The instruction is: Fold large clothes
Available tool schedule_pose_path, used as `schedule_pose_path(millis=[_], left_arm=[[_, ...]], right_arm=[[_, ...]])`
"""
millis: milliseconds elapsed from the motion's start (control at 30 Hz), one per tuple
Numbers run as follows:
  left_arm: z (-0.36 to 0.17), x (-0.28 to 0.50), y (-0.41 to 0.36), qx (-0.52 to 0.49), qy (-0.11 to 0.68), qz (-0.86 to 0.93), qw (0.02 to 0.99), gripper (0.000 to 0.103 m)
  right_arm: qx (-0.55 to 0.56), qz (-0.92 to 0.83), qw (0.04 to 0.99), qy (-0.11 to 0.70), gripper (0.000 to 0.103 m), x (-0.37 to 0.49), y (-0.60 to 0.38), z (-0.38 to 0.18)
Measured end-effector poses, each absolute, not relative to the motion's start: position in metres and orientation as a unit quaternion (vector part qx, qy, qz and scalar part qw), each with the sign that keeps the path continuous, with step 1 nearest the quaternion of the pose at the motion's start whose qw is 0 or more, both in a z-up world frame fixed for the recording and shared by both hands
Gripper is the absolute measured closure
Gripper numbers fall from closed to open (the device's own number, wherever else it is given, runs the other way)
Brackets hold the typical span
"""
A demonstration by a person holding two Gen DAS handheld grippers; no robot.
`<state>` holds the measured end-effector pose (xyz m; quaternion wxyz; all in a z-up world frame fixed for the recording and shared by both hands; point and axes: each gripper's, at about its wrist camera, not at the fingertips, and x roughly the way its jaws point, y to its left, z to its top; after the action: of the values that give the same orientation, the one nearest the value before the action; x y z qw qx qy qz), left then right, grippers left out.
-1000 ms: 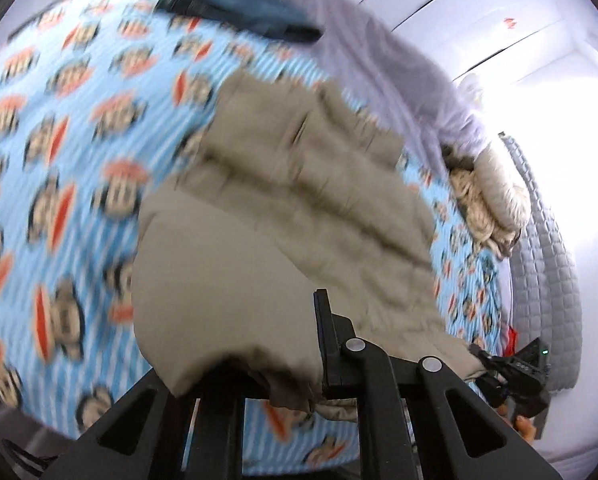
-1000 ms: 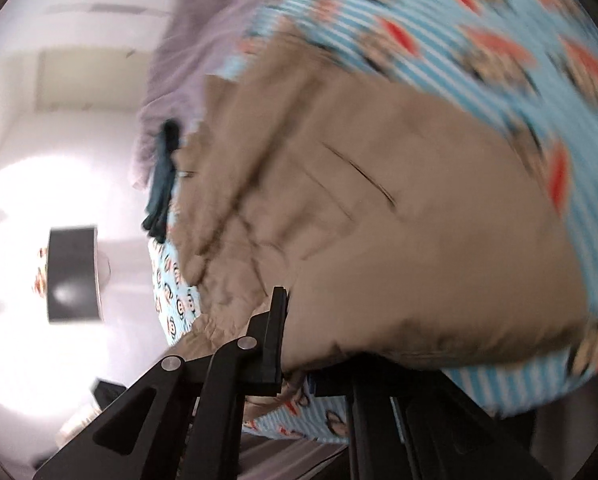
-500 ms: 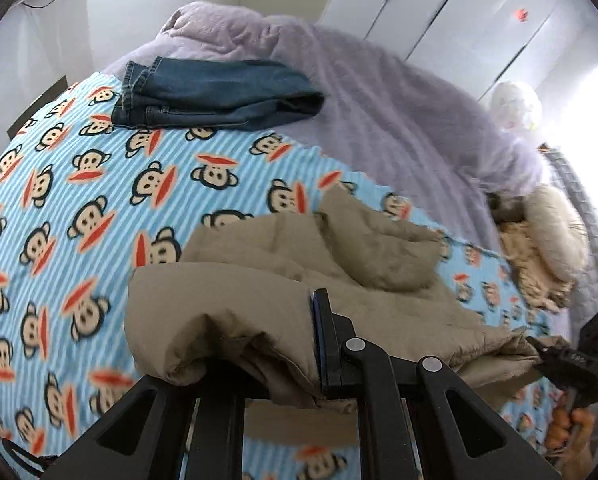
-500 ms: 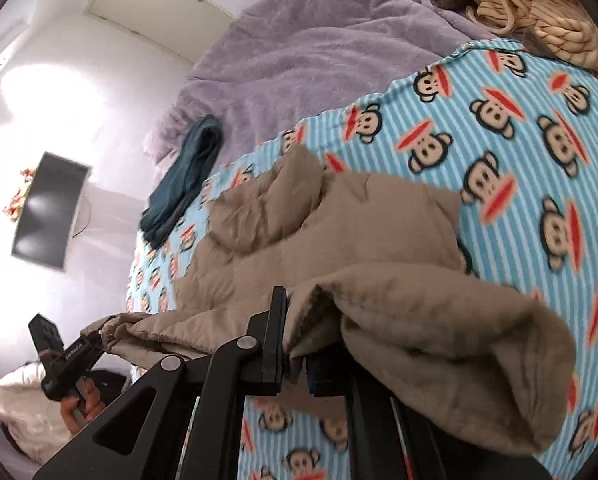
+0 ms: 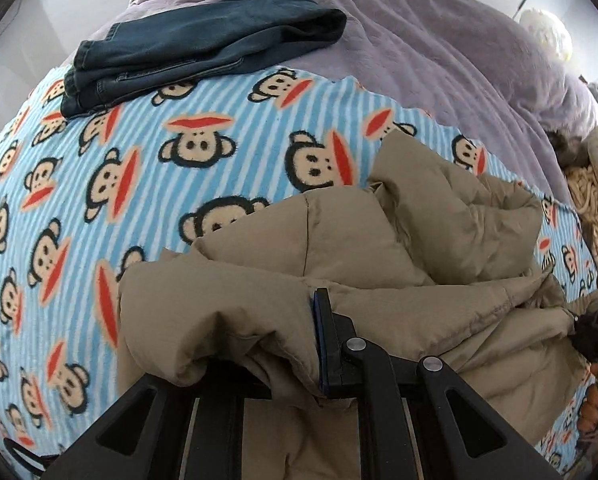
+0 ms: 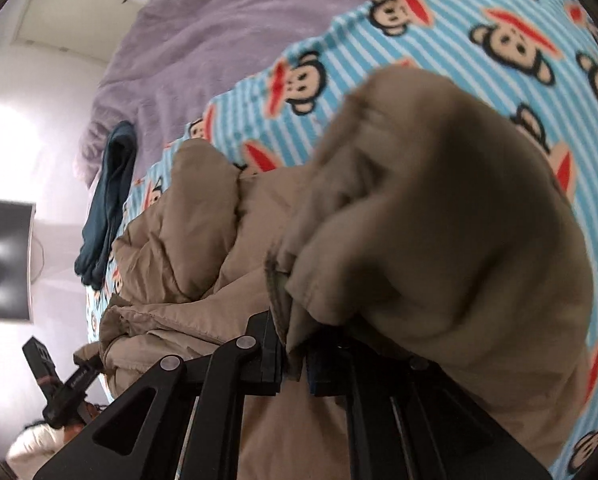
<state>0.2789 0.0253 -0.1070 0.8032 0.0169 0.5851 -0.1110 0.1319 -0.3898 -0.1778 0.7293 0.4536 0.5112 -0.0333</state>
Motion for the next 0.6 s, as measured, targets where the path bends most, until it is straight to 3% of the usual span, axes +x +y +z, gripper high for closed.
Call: schedule_pose_path(millis=[67, 200, 300, 367, 400, 433, 533, 600], left_arm=[[-0.093, 0.274, 0.025, 0.030, 0.586, -0.114, 0.802, 0.082], [-0.067, 0.261, 0.025, 0.053, 0.579, -0.136, 0.802, 0.081], [-0.058, 0.255, 0.023, 0.070, 0.584, -0.145, 0.796, 0.080], [-0.055, 0.251, 0.019, 0.088, 0.586, -0.157, 0.790, 0.058], [-0.054, 0.249, 0.016, 0.095, 0.584, -0.162, 0.789, 0.024], [-0.051, 0.243, 0.011, 0.123, 0.570, -0.158, 0.797, 0.000], [-0.044, 0.228, 0.004, 0.186, 0.526, -0.138, 0.819, 0.000], [-0.037, 0.223, 0.009, 0.170, 0.511, -0.139, 0.831, 0.000]], right_arm=[[0.439, -0.031, 0.734, 0.517, 0.093, 0.133, -0.389, -0.173], [0.417, -0.027, 0.741, 0.525, 0.088, 0.131, -0.391, -0.158], [0.403, -0.030, 0.748, 0.526, 0.072, 0.128, -0.394, -0.149], [0.388, -0.035, 0.756, 0.526, 0.045, 0.125, -0.397, -0.142], [0.387, -0.032, 0.758, 0.524, 0.042, 0.123, -0.398, -0.139], [0.388, -0.027, 0.759, 0.522, 0.040, 0.121, -0.400, -0.136], [0.399, -0.023, 0.758, 0.515, 0.040, 0.109, -0.405, -0.132], [0.405, -0.023, 0.759, 0.510, 0.040, 0.102, -0.405, -0.130]])
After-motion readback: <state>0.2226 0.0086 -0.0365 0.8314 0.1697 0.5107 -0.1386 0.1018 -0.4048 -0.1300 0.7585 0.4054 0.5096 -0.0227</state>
